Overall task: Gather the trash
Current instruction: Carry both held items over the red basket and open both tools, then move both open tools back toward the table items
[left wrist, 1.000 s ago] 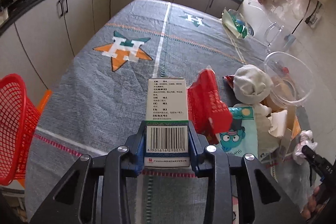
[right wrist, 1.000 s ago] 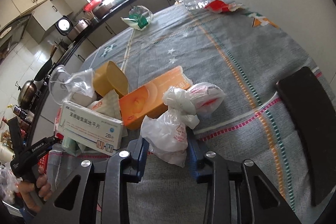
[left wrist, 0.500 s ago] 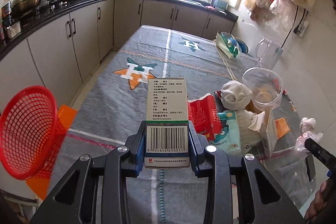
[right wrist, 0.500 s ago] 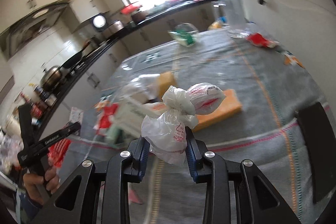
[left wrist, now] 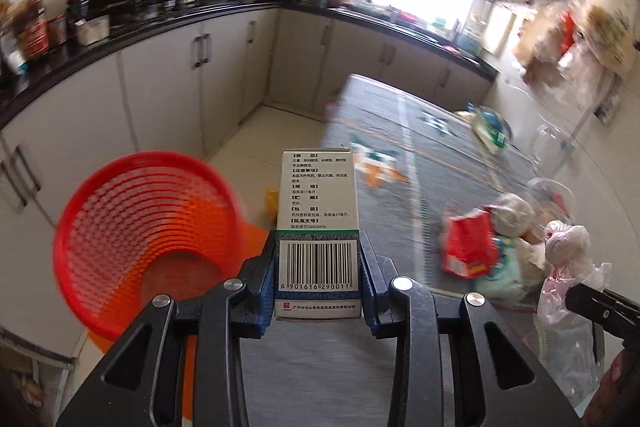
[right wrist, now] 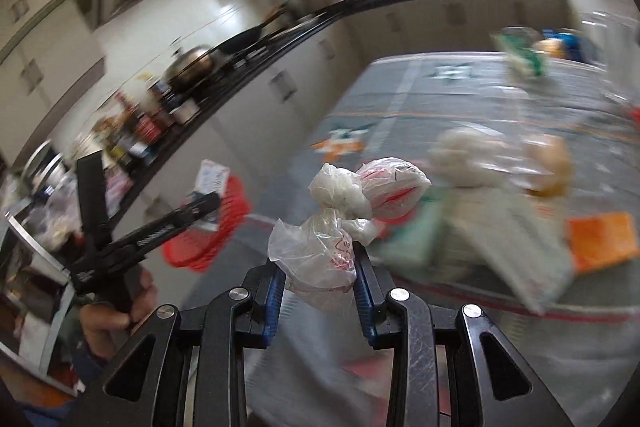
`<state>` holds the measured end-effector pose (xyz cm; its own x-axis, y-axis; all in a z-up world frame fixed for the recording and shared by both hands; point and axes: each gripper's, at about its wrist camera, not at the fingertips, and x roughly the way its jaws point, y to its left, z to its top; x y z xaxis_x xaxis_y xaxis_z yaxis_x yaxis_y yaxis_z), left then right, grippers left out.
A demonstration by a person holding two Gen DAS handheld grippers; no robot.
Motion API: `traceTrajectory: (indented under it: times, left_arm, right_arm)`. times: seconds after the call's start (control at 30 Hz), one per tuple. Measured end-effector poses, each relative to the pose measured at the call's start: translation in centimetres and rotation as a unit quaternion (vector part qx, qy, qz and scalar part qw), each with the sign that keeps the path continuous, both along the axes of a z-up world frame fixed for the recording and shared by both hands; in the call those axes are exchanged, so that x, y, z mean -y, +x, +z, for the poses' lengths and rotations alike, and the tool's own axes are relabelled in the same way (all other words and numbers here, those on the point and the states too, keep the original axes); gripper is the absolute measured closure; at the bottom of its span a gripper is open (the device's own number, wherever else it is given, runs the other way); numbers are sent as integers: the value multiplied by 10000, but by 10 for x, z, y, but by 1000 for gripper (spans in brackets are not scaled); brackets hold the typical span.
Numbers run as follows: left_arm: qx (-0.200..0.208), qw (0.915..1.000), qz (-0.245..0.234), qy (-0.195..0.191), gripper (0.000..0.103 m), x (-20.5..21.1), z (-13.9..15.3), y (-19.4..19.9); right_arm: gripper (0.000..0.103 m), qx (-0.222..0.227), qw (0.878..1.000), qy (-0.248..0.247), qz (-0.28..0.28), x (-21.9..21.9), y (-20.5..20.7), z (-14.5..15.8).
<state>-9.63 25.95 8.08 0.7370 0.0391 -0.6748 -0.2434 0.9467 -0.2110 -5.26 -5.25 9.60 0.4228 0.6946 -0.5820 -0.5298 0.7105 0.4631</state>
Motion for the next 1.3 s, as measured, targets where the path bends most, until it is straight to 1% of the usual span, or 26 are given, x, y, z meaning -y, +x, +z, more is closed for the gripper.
traceTrajectory:
  times: [0.13, 0.2, 0.33, 0.53, 0.63, 0.73, 0.77, 0.8, 0.83, 0.9, 1.0, 1.13, 1.2, 1.3]
  left_arm:
    - [-85, 9993, 370, -37, 70, -44, -8, -11]
    - [-143, 9984, 542, -51, 70, -66, -14, -17]
    - [-272, 9965, 786, -74, 70, -99, -28, -25]
    - [-492, 9939, 951, -267, 70, -134, -52, -26]
    - [-474, 9940, 941, -290, 70, -141, -58, -27]
    - [-440, 9944, 908, -314, 69, -144, -61, -29]
    - [-433, 9945, 898, -332, 69, -145, -61, -29]
    - [-442, 9945, 888, -347, 68, -148, -62, -29]
    - [-452, 9945, 880, -349, 67, -149, -63, -29]
    - [-464, 9944, 883, -345, 64, -152, -63, -28]
    - [-424, 9944, 892, -378, 64, -154, -61, -31]
    - [-259, 9963, 742, -359, 64, -143, -51, -35]
    - [-128, 9978, 602, -255, 60, -131, -43, -38]
    - [58, 9993, 375, -6, 56, -101, -31, -42]
  right_arm:
    - [68, -103, 9979, 36, 646, -61, 13, 4]
    - [68, -145, 9962, 32, 861, -87, 19, 3]
    - [68, -296, 9904, 26, 1351, -154, 30, -2]
    - [68, -463, 9836, -66, 1744, -222, 39, -15]
    - [68, -625, 9813, -128, 1815, -246, 45, -27]
    - [65, -694, 9792, -226, 1891, -266, 50, -35]
    - [63, -708, 9788, -262, 1902, -270, 51, -37]
    - [55, -728, 9783, -268, 1920, -273, 51, -39]
    - [50, -748, 9780, -251, 1929, -277, 53, -41]
    - [47, -750, 9784, -249, 1911, -280, 56, -44]
    - [47, -838, 9782, -155, 1896, -280, 61, -45]
    - [47, -735, 9819, 24, 1745, -258, 61, -35]
    - [47, -572, 9852, 60, 1617, -237, 56, -30]
    - [47, -409, 9885, 92, 1456, -209, 45, -25]
